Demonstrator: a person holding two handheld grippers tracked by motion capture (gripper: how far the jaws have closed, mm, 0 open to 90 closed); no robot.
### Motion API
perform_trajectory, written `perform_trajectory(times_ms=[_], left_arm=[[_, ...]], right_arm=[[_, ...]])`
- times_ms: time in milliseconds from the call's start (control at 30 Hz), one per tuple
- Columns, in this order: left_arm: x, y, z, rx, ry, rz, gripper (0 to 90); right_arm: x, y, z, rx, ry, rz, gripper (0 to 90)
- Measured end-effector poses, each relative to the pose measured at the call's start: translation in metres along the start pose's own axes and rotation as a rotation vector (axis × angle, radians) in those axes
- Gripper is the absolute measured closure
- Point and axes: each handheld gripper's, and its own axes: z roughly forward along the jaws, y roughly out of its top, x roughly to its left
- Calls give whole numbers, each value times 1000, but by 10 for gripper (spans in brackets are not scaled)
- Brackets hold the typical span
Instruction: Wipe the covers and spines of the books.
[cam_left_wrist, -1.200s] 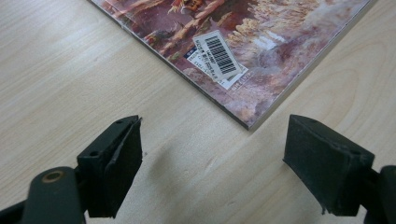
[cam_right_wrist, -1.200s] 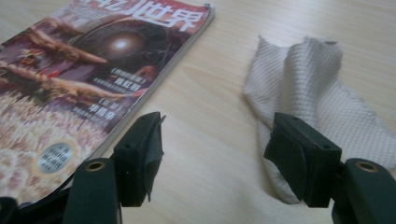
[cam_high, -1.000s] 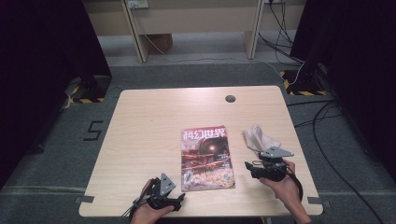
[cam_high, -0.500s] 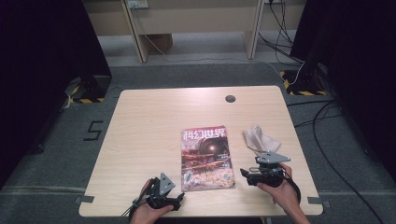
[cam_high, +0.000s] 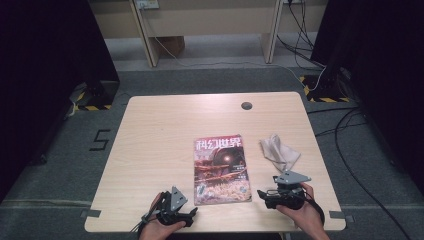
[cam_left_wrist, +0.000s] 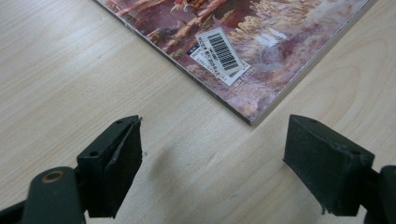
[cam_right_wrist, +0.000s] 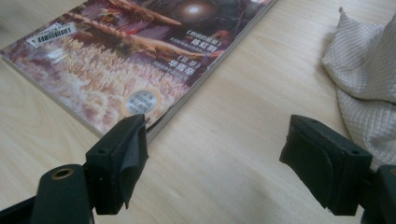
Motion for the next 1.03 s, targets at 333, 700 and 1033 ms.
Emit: perform_trajectory(times_ms=[333, 700, 1033], left_arm=[[0, 0, 1, 6, -2, 0, 189], [0, 0, 1, 7, -3, 2, 188], [-1, 0, 2, 11, -4, 3, 188]], right_arm=[[3, -10, -5, 29, 16, -6, 201], [10, -22, -9, 79, 35, -29, 179], [14, -31, -15, 106, 37, -38, 179]])
